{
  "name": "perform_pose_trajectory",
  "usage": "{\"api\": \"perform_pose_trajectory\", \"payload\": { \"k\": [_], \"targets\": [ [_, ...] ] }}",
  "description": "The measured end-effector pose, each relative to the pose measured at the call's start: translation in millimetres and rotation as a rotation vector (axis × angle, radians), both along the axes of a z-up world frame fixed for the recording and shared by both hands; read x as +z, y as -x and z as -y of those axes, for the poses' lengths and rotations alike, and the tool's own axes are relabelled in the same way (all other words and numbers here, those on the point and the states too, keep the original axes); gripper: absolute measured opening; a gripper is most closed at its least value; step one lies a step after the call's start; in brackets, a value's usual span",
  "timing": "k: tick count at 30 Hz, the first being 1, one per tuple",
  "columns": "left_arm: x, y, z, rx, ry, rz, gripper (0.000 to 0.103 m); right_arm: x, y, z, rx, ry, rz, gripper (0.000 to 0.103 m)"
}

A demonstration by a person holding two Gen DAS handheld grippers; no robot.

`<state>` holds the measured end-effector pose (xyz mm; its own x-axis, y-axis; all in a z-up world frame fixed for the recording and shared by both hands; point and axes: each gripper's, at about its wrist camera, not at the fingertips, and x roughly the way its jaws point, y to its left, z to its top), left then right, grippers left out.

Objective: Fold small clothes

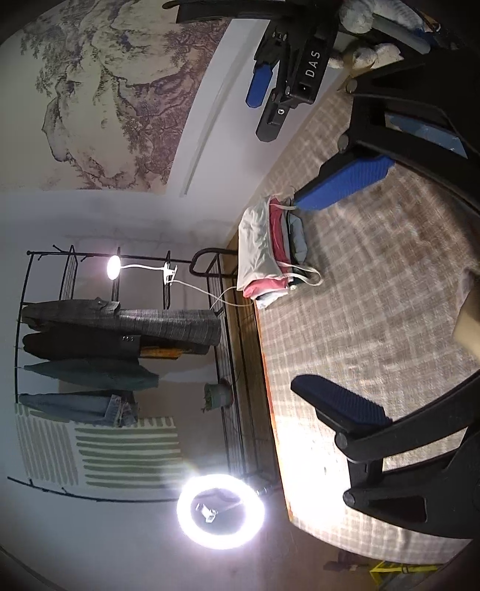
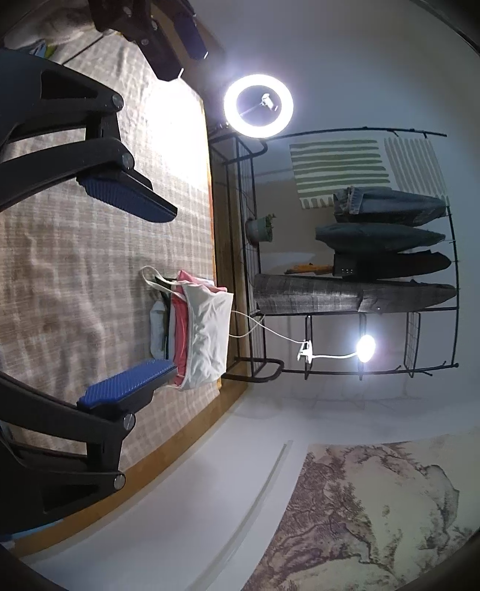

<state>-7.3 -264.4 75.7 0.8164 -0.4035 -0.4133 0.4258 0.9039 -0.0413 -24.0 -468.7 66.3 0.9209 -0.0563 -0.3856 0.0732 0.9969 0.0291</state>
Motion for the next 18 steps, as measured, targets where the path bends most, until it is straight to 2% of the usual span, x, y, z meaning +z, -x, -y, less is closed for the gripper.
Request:
{"api": "perform_pose_trajectory", "payload": {
  "k": [6, 12, 18],
  "targets": [
    [-9, 23, -8, 0.020, 0.010, -0.012, 0.103, -10, 19, -11, 0.014, -0.003, -0.010, 0.080],
    [-17, 25, -13, 0.049, 0.014, -0.045, 0.103, -22, 27, -16, -0.002, -0.003, -0.030, 0.082],
    [-26, 30, -12, 0.057, -0.018, -0.052, 0.103, -33, 34, -18, -0.008, 0.002, -0.058, 0.082]
  ]
}}
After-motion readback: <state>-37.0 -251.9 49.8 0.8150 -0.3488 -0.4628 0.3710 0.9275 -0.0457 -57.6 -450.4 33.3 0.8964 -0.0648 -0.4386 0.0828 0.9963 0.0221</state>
